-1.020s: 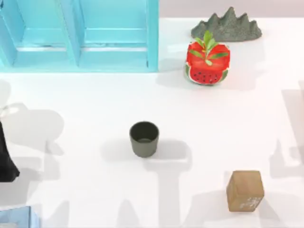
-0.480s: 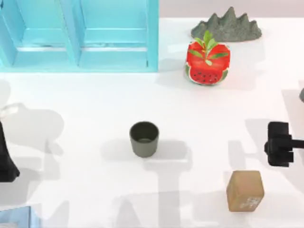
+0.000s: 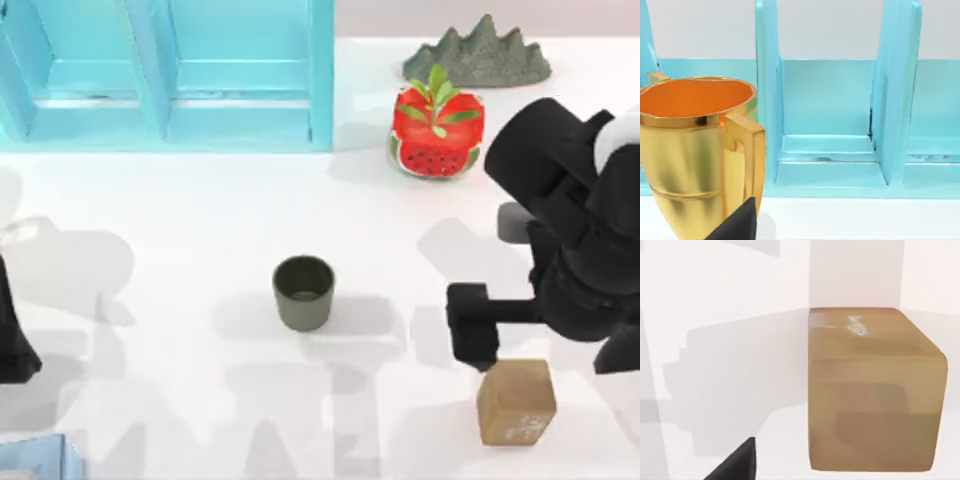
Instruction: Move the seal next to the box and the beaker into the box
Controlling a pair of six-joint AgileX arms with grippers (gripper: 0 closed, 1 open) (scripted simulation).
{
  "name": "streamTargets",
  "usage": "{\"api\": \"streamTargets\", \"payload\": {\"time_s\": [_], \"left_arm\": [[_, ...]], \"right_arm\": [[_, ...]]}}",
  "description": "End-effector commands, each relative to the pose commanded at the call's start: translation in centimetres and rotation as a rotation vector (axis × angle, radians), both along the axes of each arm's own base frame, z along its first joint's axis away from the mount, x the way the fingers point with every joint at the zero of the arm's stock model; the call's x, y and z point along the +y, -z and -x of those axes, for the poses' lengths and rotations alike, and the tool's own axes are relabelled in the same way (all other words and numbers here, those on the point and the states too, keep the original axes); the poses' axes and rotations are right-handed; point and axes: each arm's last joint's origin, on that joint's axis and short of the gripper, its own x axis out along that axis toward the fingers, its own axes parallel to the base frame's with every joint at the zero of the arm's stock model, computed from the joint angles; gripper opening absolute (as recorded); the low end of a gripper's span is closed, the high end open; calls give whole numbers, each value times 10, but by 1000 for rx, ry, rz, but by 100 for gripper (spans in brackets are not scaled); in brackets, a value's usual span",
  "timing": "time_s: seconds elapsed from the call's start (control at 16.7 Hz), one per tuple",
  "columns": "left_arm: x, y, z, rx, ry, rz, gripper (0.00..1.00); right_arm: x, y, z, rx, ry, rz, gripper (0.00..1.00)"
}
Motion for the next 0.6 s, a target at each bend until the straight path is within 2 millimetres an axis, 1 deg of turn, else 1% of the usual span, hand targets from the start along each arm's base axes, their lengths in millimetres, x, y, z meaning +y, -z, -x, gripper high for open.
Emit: {"api": "streamTargets", "payload": {"time_s": [0.12, 0.48, 0.6], "left_arm": [[0, 0, 0, 0, 0, 0, 100], [0, 0, 0, 0, 0, 0, 100], [0, 0, 0, 0, 0, 0, 100]], "right_arm": [[7, 1, -2, 25, 0, 18, 100], [6, 2, -3, 25, 3, 18, 100], [7, 12, -3, 28, 0, 20, 100]]}}
